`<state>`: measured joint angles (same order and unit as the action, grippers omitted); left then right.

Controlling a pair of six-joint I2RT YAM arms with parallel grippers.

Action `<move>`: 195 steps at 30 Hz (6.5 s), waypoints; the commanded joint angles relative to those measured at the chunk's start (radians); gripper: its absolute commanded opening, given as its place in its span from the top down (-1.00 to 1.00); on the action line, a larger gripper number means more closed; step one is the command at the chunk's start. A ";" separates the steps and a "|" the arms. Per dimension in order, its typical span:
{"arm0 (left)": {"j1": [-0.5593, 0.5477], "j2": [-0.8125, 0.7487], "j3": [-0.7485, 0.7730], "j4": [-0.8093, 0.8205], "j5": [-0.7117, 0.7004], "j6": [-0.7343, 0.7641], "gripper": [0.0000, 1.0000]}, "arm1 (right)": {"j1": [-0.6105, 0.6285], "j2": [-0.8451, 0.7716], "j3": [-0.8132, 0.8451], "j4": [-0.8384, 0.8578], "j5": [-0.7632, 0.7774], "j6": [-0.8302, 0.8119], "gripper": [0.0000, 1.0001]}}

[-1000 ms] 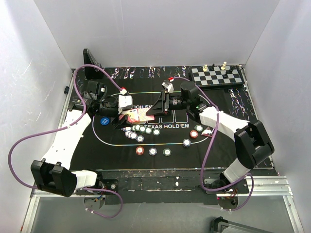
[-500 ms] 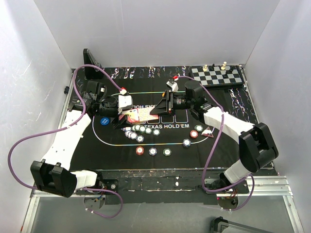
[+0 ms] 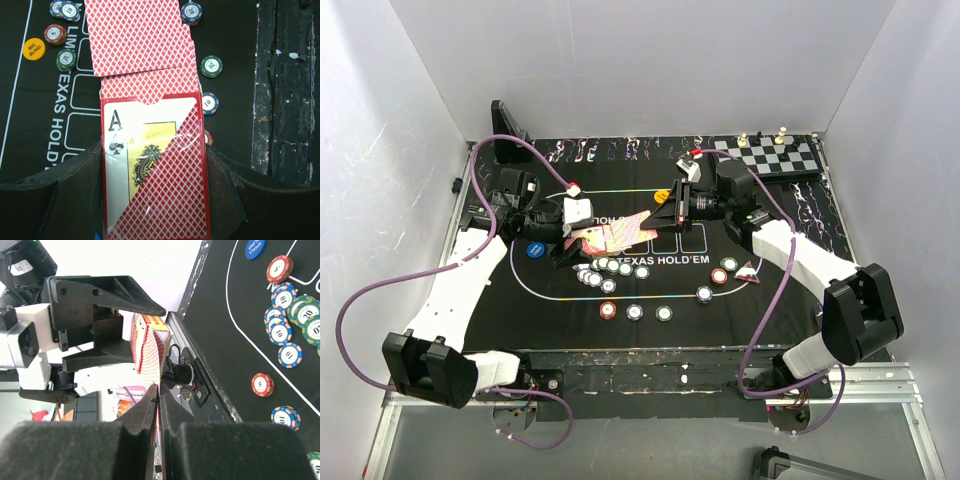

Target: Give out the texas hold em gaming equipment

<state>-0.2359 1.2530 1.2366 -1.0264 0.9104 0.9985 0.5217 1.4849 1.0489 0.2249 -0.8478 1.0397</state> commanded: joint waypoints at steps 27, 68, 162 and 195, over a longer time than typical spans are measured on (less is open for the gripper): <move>0.001 -0.098 0.030 -0.077 0.096 -0.027 1.00 | 0.012 0.618 0.577 -0.039 -0.040 0.030 0.97; 0.001 -0.145 -0.008 -0.063 0.088 -0.047 1.00 | 0.250 0.887 0.941 -0.483 0.131 -0.196 -0.04; 0.001 -0.086 -0.066 0.215 0.100 -0.219 1.00 | 0.058 0.072 0.089 -0.045 -0.022 0.008 -0.10; -0.003 -0.053 -0.054 0.256 0.027 -0.242 0.31 | 0.150 0.186 0.091 0.344 -0.054 0.286 0.62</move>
<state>-0.2352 1.2007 1.1694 -0.7815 0.9527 0.7506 0.6662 1.6760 1.1469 0.4511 -0.8700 1.3094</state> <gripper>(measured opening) 0.653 0.292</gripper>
